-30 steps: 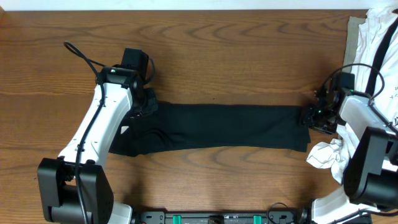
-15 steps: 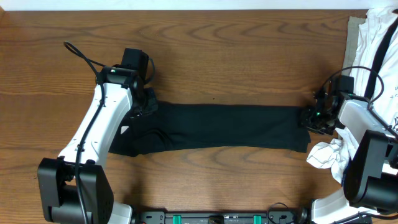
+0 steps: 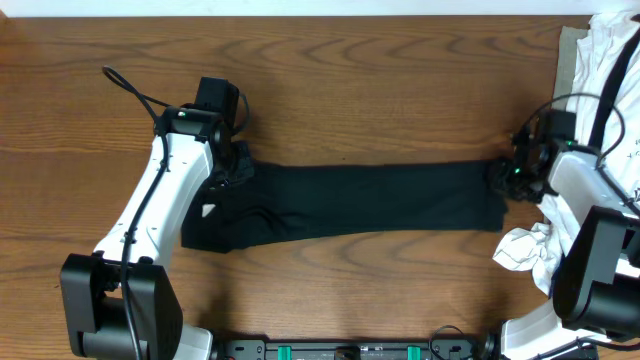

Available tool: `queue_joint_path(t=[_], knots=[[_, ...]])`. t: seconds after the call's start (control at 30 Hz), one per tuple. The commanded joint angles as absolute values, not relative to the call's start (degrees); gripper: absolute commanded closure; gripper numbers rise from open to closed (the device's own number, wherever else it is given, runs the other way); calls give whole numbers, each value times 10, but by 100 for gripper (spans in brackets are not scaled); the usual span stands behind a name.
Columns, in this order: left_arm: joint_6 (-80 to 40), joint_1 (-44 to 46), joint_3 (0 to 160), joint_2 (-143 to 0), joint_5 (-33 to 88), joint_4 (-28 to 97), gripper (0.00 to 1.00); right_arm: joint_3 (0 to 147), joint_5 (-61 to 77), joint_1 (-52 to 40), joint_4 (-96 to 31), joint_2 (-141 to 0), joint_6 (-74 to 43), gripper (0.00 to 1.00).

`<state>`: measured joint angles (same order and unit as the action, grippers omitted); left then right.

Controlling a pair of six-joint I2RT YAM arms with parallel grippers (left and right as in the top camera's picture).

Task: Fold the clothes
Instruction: 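Fold the strip's right end leftward over the strip with the right gripper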

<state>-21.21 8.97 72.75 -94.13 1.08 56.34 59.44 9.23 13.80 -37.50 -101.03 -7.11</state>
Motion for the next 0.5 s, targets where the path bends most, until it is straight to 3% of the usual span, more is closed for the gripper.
queue_joint_path(t=[0.0, 0.33, 0.47], knots=[[-215, 90, 723, -944, 6, 558, 78, 634, 69, 164, -375, -1011, -50, 96], [-204, 89, 748, -929, 6, 549, 78, 659, 58, 192, -381, -1011, -29, 98], [-202, 80, 750, -911, 6, 549, 71, 707, 60, 192, -425, -1011, -29, 98]])
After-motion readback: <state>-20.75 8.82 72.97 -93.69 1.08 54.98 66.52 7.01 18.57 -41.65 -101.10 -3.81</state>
